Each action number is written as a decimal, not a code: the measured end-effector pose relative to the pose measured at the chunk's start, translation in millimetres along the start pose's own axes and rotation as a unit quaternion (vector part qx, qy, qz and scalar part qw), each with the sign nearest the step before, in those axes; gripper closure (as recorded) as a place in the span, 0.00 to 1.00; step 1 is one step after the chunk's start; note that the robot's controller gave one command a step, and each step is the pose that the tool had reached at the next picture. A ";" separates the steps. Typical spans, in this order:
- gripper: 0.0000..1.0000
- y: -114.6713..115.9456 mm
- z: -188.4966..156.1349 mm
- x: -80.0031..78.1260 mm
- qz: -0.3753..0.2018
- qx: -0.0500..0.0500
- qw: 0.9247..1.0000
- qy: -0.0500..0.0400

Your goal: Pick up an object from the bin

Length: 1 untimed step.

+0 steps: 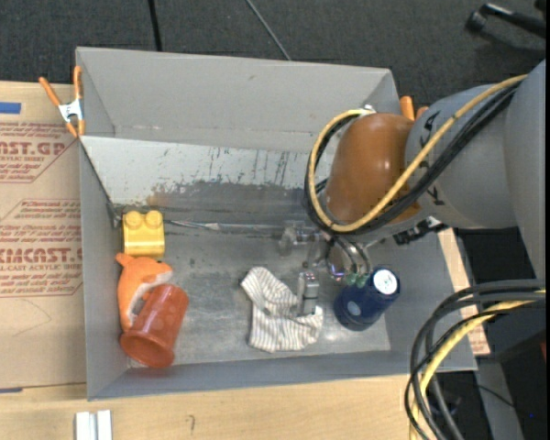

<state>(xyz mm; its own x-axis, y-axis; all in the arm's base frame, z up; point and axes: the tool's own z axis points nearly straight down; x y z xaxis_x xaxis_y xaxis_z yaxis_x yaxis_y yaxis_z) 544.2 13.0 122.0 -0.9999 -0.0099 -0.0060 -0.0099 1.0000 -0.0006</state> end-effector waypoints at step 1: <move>0.00 9.3 26.8 22.4 -0.051 -0.001 0.999 0.004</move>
Offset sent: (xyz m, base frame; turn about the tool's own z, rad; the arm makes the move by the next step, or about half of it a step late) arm -0.0195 0.0092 -0.0520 -0.0127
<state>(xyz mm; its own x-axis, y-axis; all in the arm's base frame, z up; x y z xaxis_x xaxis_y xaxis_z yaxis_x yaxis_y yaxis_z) 521.8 22.1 95.0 -0.9937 -0.1118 0.0011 -0.1118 0.9937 0.0007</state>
